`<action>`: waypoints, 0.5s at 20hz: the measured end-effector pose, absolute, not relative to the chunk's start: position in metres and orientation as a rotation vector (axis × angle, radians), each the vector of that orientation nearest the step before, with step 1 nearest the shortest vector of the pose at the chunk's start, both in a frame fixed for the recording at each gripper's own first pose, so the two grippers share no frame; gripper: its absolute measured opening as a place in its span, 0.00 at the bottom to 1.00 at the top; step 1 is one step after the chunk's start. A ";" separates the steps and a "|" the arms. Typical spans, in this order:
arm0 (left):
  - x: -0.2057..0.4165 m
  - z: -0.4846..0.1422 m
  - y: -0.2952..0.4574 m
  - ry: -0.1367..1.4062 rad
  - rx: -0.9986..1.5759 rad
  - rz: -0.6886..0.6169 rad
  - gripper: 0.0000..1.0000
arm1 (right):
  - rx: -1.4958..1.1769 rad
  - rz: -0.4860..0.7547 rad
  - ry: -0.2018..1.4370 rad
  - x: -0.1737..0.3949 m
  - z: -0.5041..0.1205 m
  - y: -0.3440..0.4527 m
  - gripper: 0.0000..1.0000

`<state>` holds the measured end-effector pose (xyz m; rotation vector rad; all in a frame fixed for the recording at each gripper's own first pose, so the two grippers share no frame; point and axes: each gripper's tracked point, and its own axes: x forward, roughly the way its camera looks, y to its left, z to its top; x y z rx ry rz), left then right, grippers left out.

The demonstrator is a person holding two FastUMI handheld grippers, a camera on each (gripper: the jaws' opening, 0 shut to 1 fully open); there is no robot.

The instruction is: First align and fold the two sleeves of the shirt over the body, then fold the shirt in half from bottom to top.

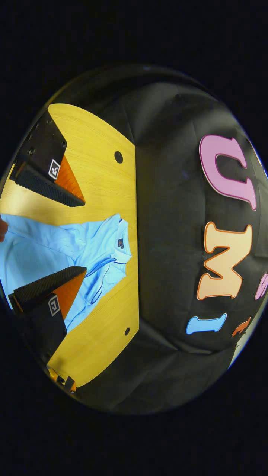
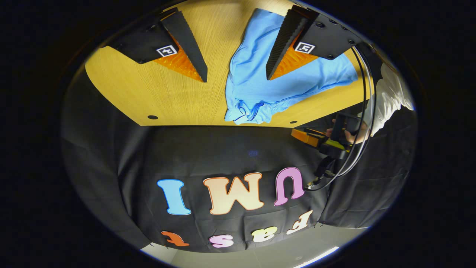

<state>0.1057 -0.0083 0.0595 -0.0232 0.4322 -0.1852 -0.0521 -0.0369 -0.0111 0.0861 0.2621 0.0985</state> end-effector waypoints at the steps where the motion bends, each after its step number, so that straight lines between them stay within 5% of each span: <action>1: 0.090 0.055 0.000 0.434 -0.021 -0.177 0.96 | 0.086 0.107 0.268 -0.054 -0.013 -0.034 0.98; 10: -0.058 -0.014 0.030 0.503 -0.045 -0.184 0.96 | 0.056 0.142 0.346 -0.098 -0.035 -0.009 0.98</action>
